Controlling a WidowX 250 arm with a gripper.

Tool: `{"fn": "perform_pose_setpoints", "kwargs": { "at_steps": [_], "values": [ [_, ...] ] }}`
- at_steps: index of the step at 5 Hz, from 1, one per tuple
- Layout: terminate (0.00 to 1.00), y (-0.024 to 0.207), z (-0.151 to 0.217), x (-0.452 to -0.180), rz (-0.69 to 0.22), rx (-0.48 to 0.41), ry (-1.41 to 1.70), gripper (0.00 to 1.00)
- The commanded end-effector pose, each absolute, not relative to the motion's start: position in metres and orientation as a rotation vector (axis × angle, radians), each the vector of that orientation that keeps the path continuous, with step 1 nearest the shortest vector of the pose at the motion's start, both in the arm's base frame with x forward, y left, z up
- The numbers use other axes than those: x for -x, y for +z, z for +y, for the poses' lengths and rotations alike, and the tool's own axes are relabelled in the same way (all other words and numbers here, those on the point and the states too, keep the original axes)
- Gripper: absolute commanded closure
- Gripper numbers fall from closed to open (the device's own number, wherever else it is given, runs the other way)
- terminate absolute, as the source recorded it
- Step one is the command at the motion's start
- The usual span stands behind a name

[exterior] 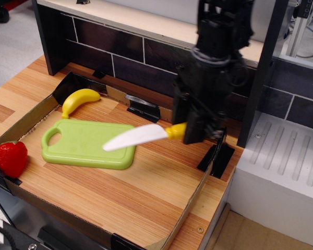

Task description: Put knife on cutting board

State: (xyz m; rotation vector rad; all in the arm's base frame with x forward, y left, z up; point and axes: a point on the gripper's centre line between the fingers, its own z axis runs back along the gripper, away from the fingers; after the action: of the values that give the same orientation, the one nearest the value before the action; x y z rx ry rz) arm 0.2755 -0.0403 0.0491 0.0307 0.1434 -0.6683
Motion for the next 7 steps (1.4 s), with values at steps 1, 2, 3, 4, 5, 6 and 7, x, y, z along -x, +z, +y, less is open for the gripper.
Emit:
{"fn": "perform_pose_setpoints", "kwargs": {
  "at_steps": [1,2,3,4,5,6,7],
  "values": [
    [0.00,0.077,0.001,-0.283,0.120,0.085,-0.815,1.00],
    [0.00,0.072,0.021,-0.279,0.112,0.100,-0.846,1.00],
    [0.00,0.058,0.035,-0.281,0.099,0.067,-0.862,1.00],
    [0.00,0.045,0.042,-0.283,0.098,0.044,-0.873,1.00],
    [0.00,0.028,0.048,-0.278,0.093,0.008,-0.884,1.00],
    [0.00,0.018,0.051,-0.272,0.103,-0.007,-0.888,1.00],
    [0.00,0.023,0.053,-0.266,0.108,0.033,-0.866,0.00]
  ]
}}
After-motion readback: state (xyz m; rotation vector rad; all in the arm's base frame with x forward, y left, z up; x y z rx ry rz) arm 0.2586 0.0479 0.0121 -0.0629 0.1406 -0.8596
